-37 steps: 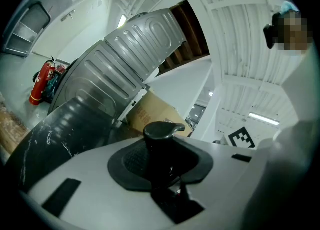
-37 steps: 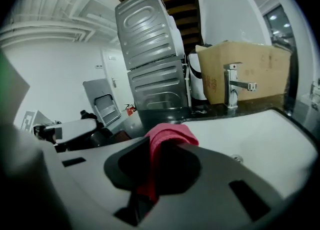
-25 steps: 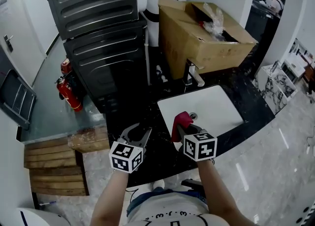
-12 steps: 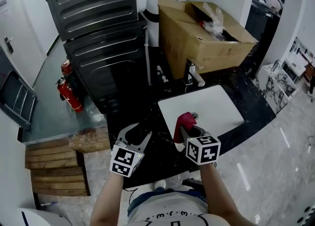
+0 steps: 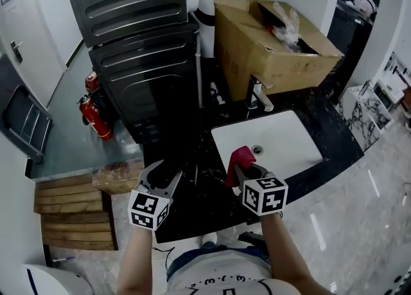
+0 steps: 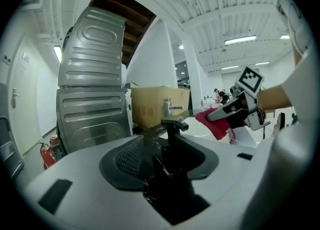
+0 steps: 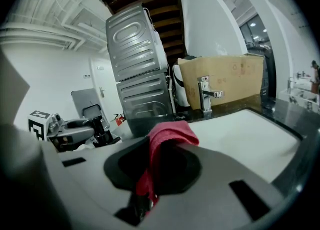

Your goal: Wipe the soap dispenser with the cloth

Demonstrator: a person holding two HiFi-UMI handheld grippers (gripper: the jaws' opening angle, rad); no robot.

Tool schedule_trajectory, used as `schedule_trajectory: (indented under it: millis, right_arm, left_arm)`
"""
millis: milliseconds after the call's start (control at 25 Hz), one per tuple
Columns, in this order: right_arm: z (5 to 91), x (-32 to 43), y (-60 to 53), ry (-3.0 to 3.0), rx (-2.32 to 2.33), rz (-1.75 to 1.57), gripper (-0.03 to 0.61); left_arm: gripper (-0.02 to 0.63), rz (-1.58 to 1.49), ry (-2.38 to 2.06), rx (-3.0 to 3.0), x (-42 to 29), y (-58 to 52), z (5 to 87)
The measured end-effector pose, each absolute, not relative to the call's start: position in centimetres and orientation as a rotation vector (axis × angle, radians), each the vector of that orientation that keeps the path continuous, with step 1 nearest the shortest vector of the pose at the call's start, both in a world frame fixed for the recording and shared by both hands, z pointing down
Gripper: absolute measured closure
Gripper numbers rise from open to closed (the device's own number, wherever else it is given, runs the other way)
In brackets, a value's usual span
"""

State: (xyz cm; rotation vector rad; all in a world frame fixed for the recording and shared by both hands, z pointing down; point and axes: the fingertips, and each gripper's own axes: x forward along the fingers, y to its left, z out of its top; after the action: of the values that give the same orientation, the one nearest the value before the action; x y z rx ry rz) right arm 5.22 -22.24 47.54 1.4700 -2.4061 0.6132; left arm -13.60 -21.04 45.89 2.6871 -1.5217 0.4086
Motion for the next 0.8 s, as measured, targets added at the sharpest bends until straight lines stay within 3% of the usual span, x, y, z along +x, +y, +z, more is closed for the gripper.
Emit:
schedule_trajectory:
  millis: [80,360,440,800]
  right_arm:
    - [47.6,5.2,-22.2,-2.405,1.467,0.617,0.529]
    - [47.8,5.0,-21.7,-2.410,1.454,0.618,0.529]
    - [47.9,5.2,-21.5,-2.405,1.452,0.617,0.529]
    - [47.2,6.3,-21.5,-2.403,1.473,0.598,0.529]
  left_arm:
    - [0.434,0.387,-1.485,2.687,-13.4,-20.5,46.0]
    - [0.428,0.353,-1.462,2.665,-10.5,-21.4,46.2]
    - [0.508,0.312,-1.516,2.583,-10.4,-22.3,46.2]
    - [0.508,-0.312,-1.375,2.192,-10.7,-23.3,45.9]
